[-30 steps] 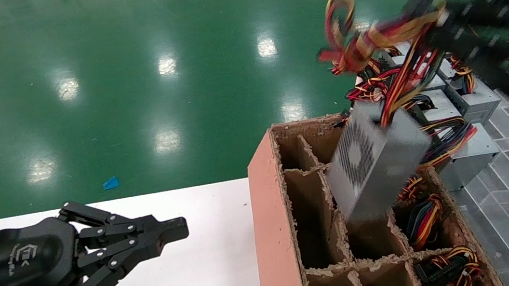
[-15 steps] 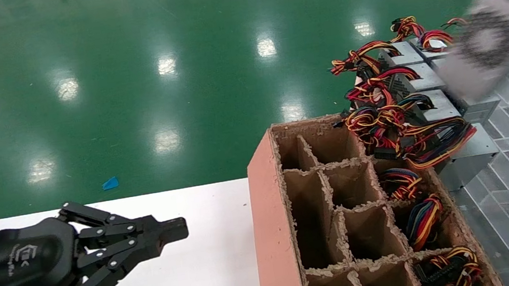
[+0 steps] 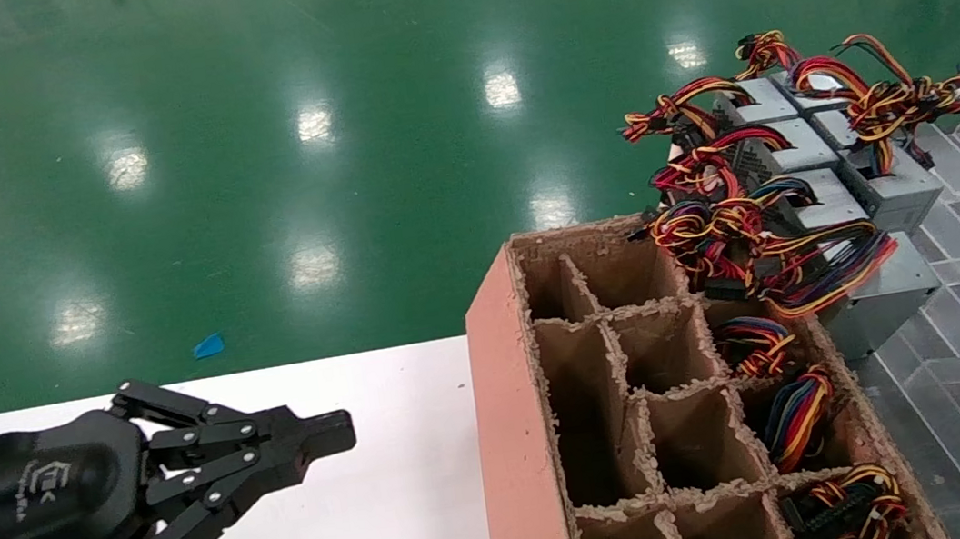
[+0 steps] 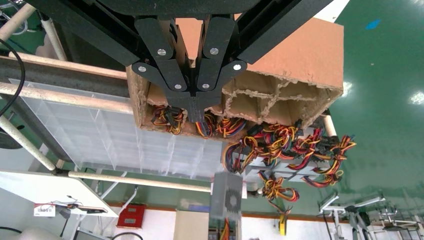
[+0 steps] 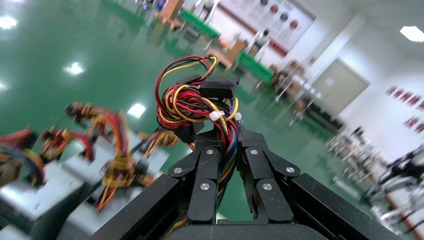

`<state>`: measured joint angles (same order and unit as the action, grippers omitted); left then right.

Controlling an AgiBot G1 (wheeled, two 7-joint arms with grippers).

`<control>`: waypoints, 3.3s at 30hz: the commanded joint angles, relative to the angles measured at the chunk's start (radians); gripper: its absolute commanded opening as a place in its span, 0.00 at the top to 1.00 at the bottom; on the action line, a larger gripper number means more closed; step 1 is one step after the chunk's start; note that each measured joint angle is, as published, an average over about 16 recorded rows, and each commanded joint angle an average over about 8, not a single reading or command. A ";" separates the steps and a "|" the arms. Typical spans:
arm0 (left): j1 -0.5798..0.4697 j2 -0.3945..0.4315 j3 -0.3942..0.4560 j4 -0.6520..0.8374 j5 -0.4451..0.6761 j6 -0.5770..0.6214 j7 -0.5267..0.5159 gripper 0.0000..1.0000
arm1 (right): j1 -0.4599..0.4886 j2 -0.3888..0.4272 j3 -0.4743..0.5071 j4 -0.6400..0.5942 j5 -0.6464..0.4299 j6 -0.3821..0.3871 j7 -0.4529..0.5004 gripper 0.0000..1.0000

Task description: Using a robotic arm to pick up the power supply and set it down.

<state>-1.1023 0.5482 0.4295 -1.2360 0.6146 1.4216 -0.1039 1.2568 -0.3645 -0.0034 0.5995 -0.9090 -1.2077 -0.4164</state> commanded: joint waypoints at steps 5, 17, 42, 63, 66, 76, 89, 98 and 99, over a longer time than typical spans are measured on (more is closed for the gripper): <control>0.000 0.000 0.000 0.000 0.000 0.000 0.000 1.00 | -0.009 -0.015 -0.028 -0.046 -0.025 -0.031 0.006 1.00; 0.000 0.000 0.000 0.000 0.000 0.000 0.000 1.00 | 0.027 -0.048 -0.094 -0.091 -0.102 -0.046 0.034 1.00; 0.000 0.000 0.000 0.000 0.000 0.000 0.000 1.00 | 0.084 -0.111 -0.158 -0.094 -0.176 -0.082 0.028 0.13; 0.000 0.000 0.000 0.000 0.000 0.000 0.000 1.00 | 0.124 -0.088 -0.240 0.015 -0.296 -0.087 0.170 0.00; 0.000 0.000 0.000 0.000 0.000 0.000 0.000 1.00 | 0.132 -0.084 -0.237 0.038 -0.290 -0.090 0.193 0.00; 0.000 0.000 0.000 0.000 0.000 0.000 0.000 1.00 | 0.141 -0.090 -0.158 0.022 -0.096 -0.248 0.229 0.00; 0.000 0.000 0.000 0.000 0.000 0.000 0.000 1.00 | 0.084 -0.120 -0.175 0.148 -0.031 -0.268 0.297 0.00; 0.000 0.000 0.000 0.000 0.000 0.000 0.000 1.00 | 0.036 -0.143 -0.193 0.247 0.007 -0.272 0.353 0.00; 0.000 0.000 0.000 0.000 0.000 0.000 0.000 1.00 | 0.030 -0.146 -0.195 0.257 0.012 -0.272 0.360 0.00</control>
<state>-1.1023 0.5482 0.4295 -1.2360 0.6146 1.4216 -0.1039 1.2869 -0.5101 -0.1990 0.8571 -0.8973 -1.4797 -0.0567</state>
